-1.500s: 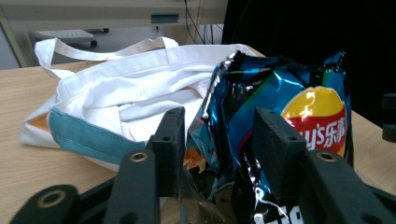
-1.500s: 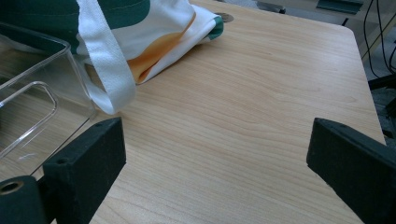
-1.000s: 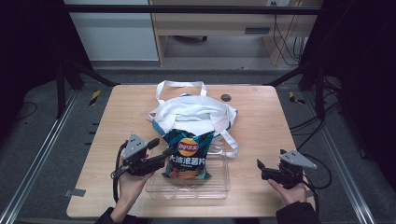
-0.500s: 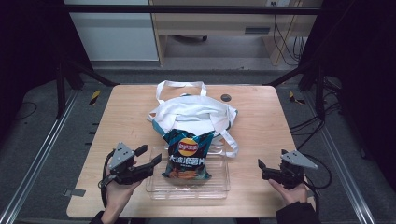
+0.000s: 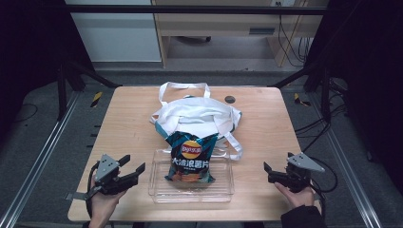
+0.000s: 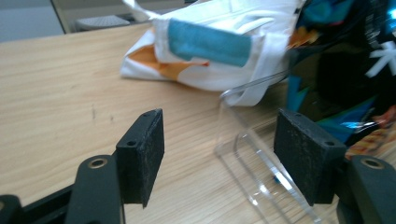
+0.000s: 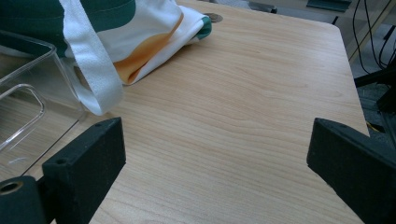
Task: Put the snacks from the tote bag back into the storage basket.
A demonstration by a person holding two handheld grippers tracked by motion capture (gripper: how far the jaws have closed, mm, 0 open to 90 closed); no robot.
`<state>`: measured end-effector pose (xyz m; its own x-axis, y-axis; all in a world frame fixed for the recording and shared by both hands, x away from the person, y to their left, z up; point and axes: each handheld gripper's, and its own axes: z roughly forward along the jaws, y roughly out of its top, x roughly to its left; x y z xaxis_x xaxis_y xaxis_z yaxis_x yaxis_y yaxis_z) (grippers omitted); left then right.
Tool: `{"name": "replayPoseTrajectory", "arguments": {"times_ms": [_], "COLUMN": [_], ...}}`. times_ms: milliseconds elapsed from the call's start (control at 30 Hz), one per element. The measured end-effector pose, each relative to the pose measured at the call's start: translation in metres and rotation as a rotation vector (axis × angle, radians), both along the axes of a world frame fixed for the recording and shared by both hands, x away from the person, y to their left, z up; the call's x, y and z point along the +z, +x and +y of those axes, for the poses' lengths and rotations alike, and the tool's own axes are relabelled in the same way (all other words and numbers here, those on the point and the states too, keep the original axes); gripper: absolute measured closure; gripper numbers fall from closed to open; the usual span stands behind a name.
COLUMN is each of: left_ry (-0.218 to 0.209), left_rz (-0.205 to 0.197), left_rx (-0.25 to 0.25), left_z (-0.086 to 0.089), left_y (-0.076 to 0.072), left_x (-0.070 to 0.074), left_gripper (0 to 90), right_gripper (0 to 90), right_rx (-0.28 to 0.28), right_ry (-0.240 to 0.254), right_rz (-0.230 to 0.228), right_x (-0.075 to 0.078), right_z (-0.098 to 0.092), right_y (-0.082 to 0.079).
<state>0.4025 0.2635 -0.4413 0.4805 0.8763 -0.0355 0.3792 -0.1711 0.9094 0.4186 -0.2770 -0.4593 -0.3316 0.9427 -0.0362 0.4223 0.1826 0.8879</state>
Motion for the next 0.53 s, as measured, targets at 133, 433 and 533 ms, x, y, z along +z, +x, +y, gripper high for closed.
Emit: {"name": "replayPoseTrajectory", "arguments": {"times_ms": [133, 433, 533], "left_ry": [0.043, 0.05, 0.064], "left_rz": [0.013, 0.038, 0.039], "left_rx": [0.017, 0.043, 0.041], "left_z": [0.005, 0.011, 0.011], "left_y": [0.005, 0.013, 0.015], "left_x": [-0.009, -0.016, -0.017], "left_gripper": [33.0, 33.0, 33.0], "right_gripper": [4.8, 4.8, 4.8], "right_rx": [0.0, -0.006, -0.004], "right_ry": [-0.007, -0.006, -0.006], "right_rz": [-0.002, 0.002, 0.005], "right_x": [0.0, -0.001, -0.001], "right_z": [0.0, -0.002, -0.002], "right_y": [0.001, 0.002, 0.002]}}
